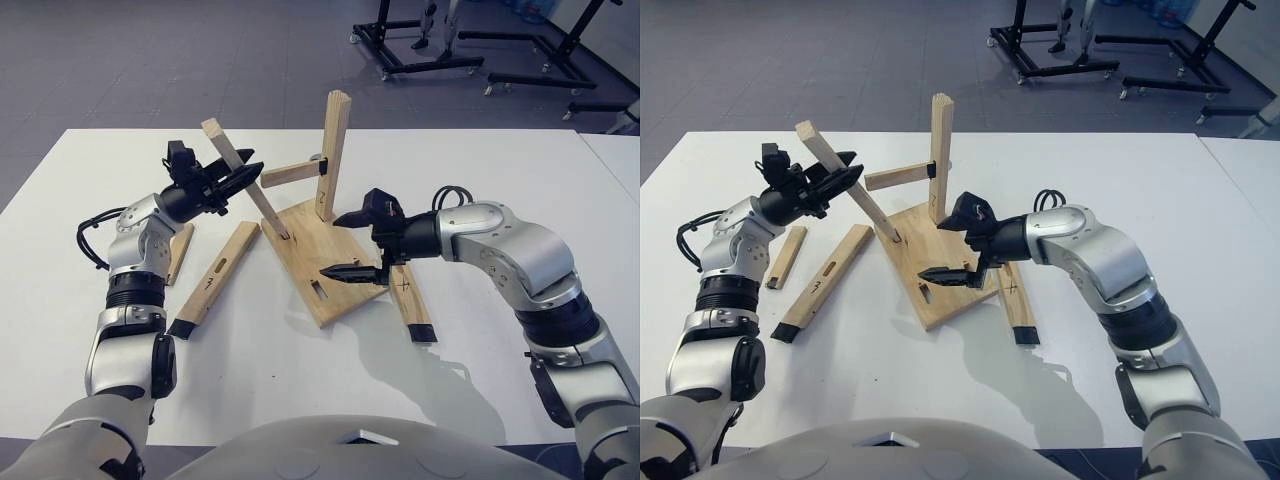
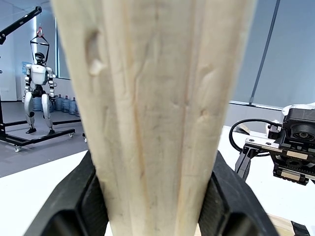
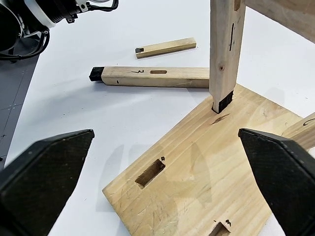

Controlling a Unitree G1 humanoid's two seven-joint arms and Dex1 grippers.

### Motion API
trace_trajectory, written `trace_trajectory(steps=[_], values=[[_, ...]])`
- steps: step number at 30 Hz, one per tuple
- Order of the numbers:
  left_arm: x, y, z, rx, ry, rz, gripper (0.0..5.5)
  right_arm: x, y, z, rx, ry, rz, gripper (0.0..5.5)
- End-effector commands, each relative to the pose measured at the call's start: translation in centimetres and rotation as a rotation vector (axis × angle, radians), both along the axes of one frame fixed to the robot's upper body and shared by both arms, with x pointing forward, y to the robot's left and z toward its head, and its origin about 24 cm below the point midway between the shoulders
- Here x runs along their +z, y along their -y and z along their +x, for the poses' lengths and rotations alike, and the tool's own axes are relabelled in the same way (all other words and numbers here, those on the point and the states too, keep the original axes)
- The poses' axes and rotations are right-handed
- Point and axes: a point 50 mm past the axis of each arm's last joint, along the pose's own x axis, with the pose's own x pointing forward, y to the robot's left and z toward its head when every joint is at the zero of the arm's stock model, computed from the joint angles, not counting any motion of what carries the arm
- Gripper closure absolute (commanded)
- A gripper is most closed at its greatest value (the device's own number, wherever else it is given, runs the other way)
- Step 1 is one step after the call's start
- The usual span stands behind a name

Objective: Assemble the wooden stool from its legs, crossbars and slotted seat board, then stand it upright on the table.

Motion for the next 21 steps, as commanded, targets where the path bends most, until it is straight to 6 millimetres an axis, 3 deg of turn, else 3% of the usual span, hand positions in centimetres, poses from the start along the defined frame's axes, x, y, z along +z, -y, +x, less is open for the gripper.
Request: trace_trajectory(steps=[1, 21], values=[[0.76, 0.25, 0.37, -0.010, -0.016, 0.003, 3.49, -0.22, -0.19, -0.25, 0.002, -0.014, 0.004, 0.10], [0.87, 0.95, 0.57, -0.012, -0.002, 0.015, 3.49, -0.41, -0.29, -0.58, 0.004, -0.020, 0.006, 0.10]])
